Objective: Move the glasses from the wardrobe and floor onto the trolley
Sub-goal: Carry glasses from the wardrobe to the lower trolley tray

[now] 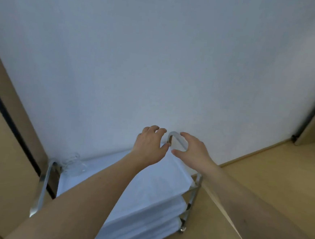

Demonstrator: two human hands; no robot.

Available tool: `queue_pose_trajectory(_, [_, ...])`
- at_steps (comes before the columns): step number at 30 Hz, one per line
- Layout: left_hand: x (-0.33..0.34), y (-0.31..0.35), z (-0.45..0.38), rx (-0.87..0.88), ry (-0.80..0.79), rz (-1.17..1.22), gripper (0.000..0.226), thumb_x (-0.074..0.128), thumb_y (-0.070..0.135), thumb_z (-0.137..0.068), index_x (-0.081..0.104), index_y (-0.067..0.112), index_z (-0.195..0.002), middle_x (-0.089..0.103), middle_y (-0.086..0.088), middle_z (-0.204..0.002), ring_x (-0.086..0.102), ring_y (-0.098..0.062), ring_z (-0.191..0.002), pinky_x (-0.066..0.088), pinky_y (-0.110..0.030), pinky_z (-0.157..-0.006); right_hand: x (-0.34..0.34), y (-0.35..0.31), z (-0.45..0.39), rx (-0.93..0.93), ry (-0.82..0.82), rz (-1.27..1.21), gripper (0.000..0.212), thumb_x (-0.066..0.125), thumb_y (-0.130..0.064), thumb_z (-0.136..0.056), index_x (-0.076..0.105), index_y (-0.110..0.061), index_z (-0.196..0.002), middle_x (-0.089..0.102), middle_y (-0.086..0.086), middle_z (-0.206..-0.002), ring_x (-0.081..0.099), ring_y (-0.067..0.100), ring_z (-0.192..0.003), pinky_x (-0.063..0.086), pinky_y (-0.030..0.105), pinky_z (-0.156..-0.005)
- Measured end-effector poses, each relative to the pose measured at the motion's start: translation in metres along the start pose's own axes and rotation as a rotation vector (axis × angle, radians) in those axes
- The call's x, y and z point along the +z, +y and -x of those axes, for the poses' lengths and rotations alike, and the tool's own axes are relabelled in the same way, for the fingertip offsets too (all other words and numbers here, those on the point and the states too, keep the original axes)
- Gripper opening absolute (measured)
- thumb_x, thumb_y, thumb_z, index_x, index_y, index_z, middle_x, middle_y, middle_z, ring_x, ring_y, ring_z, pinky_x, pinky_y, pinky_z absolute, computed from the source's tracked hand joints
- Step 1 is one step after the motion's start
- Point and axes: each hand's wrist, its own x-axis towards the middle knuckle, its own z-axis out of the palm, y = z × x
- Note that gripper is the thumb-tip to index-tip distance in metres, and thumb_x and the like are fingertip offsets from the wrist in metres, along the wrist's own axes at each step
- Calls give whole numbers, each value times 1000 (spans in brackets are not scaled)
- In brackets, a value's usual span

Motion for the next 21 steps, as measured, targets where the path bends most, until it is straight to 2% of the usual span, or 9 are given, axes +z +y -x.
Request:
queue_pose_trajectory(2, [2,37,-22,45,18,4,55,55,42,-98,46,19,-147,44,-7,-151,35,-29,-141,36,-43,-112,-34,23,-2,3,44,7,79,74,-43,-88,36,-22,-155,40,-3,-158,37,19,-144,32,29,-111])
queue_pose_trajectory(4, [7,79,-44,91,32,9,55,55,42,-98,46,18,-147,44,-7,-152,34,-29,-141,35,-43,-112,-70,49,-2,10,91,17,81,74,-44,-87,36,-22,-155,39,-2,-159,35,19,-146,30,32,-115])
queue_pose_trajectory(14, [69,297,-134,344,37,60,55,56,42,-98,46,19,-147,45,-7,-151,34,-28,-142,35,-43,-113,-241,207,20,124,265,99,82,72,-45,-88,33,-23,-156,37,-4,-160,35,18,-145,33,34,-116])
queue_pose_trajectory(21, [125,404,-172,480,-52,48,57,55,45,-98,44,20,-148,43,-6,-152,33,-27,-142,35,-42,-113,-316,301,45,233,376,102,83,73,-45,-87,34,-22,-156,37,-3,-160,33,17,-146,29,31,-115])
